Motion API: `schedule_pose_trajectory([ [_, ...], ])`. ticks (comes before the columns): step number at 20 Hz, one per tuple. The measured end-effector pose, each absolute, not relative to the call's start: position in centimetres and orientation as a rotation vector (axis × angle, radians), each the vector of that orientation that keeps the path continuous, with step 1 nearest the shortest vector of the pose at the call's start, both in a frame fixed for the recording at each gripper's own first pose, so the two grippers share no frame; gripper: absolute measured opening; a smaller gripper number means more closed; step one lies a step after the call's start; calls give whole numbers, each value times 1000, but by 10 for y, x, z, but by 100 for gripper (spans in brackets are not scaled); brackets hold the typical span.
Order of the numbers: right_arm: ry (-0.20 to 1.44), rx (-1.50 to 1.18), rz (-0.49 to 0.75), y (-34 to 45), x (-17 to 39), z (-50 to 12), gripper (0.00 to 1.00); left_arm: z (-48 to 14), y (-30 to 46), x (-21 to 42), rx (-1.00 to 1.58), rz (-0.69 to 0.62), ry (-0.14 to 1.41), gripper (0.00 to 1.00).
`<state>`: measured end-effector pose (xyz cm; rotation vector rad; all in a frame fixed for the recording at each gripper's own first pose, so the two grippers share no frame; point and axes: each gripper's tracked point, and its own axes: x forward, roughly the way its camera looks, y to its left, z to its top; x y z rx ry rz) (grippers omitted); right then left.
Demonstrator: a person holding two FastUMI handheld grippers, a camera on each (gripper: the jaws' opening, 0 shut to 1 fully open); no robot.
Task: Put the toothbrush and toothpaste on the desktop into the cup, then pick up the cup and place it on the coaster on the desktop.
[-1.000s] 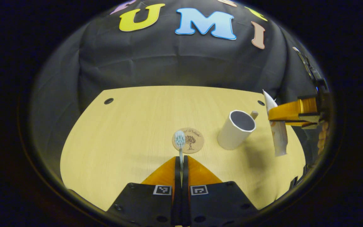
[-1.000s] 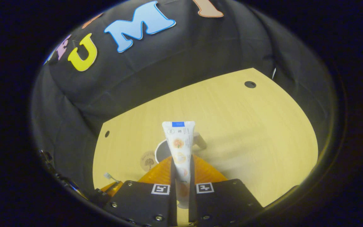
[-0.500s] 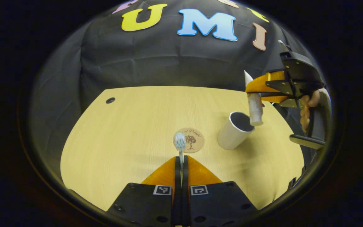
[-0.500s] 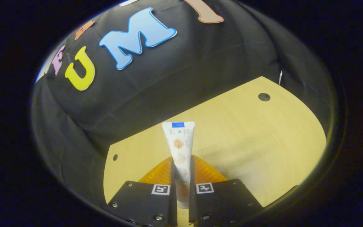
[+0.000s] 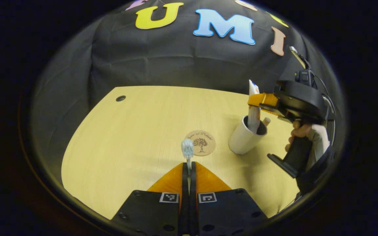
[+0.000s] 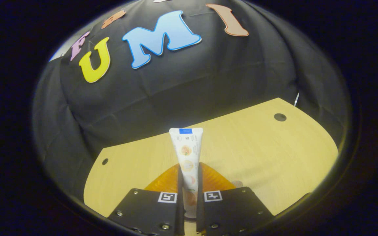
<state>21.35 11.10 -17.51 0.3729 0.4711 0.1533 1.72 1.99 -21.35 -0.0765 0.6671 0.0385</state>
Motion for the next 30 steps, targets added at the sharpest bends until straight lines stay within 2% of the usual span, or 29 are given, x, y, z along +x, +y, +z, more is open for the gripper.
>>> schedule_pose_trajectory([
  [8, 376, 269, 103, 100, 201, -174, 16, -208, 17, 23, -75, 48, 653, 7],
  [10, 371, 239, 104, 100, 198, -176, 22, -208, 15, 25, -79, 47, 647, 7],
  [14, 383, 225, 116, 101, 183, -184, 25, -203, 15, 27, -82, 50, 637, 7],
  [15, 407, 223, 121, 103, 178, -192, 31, -202, 14, 25, -82, 51, 634, 7],
  [16, 424, 223, 126, 103, 174, -196, 31, -201, 14, 23, -85, 54, 632, 7],
  [17, 424, 221, 129, 103, 171, -196, 27, -203, 17, 12, -89, 56, 629, 7],
  [18, 416, 216, 129, 103, 170, -194, 34, -203, 19, 7, -93, 58, 627, 8],
  [20, 418, 211, 139, 104, 168, -192, 36, -201, 19, 10, -101, 61, 627, 8],
  [21, 419, 209, 137, 102, 167, -191, 43, -201, 18, 10, -104, 62, 624, 8],
  [22, 416, 203, 132, 98, 166, -189, 43, -200, 18, 10, -103, 62, 622, 7],
  [24, 405, 205, 131, 97, 165, -181, 49, -198, 19, 5, -103, 62, 616, 7],
  [30, 388, 202, 130, 87, 157, -165, 49, -191, 17, 6, -97, 46, 596, 7],
])
